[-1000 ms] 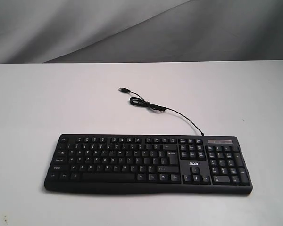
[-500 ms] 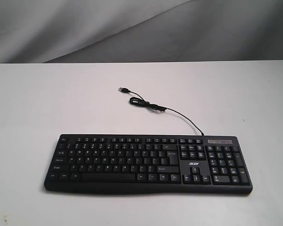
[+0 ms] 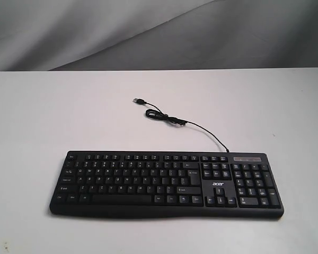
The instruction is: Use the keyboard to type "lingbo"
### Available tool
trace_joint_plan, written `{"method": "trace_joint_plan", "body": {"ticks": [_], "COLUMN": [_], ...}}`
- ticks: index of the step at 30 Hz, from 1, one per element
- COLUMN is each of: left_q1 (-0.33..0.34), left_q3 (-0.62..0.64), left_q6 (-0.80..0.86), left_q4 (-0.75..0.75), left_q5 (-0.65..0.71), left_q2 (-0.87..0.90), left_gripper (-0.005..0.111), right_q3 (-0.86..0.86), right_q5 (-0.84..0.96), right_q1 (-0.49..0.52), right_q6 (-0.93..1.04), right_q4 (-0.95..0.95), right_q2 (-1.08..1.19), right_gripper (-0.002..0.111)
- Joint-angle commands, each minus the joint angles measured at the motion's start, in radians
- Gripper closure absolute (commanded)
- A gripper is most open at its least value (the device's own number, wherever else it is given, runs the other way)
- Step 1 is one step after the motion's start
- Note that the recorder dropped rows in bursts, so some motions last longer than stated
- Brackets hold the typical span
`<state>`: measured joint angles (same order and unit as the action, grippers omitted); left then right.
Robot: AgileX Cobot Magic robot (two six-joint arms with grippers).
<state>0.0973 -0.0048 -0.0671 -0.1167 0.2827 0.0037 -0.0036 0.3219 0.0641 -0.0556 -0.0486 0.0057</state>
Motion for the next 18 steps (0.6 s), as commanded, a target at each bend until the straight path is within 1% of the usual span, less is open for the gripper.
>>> {"method": "trace_joint_plan", "body": {"ticks": [1, 2, 3, 7, 9, 11, 12, 13, 14, 15, 18], "left_q1": [0.004, 0.004, 0.004, 0.004, 0.004, 0.004, 0.004, 0.004, 0.004, 0.004, 0.004], "left_q3": [0.005, 0.005, 0.005, 0.005, 0.005, 0.005, 0.005, 0.005, 0.005, 0.005, 0.005], "left_q6": [-0.002, -0.002, -0.002, -0.002, -0.002, -0.002, -0.002, -0.002, -0.002, -0.002, -0.002], "left_q4": [0.0, 0.0, 0.0, 0.0, 0.0, 0.0, 0.0, 0.0, 0.0, 0.0, 0.0], "left_q5": [-0.014, -0.014, -0.014, -0.014, -0.014, -0.014, -0.014, -0.014, -0.014, -0.014, -0.014], "left_q2": [-0.004, -0.004, -0.004, -0.004, -0.004, -0.004, -0.004, -0.004, -0.004, -0.004, -0.004], "left_gripper": [0.106, 0.106, 0.106, 0.106, 0.106, 0.106, 0.106, 0.106, 0.106, 0.106, 0.106], "right_q3": [0.004, 0.004, 0.004, 0.004, 0.004, 0.004, 0.004, 0.004, 0.004, 0.004, 0.004], "right_q5": [-0.25, -0.343, -0.516, -0.864, -0.992, -1.03, -1.035, -1.035, -1.029, -1.003, -0.927], "right_q1": [0.007, 0.007, 0.007, 0.007, 0.007, 0.007, 0.007, 0.007, 0.007, 0.007, 0.007], "right_q6": [0.003, 0.003, 0.003, 0.003, 0.003, -0.021, -0.072, -0.185, -0.254, -0.36, -0.423], "right_q4": [-0.038, -0.038, -0.038, -0.038, -0.038, -0.038, -0.038, -0.038, -0.038, -0.038, -0.042], "right_q2": [-0.006, -0.006, -0.006, -0.006, -0.006, -0.006, -0.006, -0.006, -0.006, -0.006, -0.006], "right_gripper": [0.108, 0.108, 0.108, 0.108, 0.108, 0.108, 0.108, 0.108, 0.108, 0.108, 0.108]}}
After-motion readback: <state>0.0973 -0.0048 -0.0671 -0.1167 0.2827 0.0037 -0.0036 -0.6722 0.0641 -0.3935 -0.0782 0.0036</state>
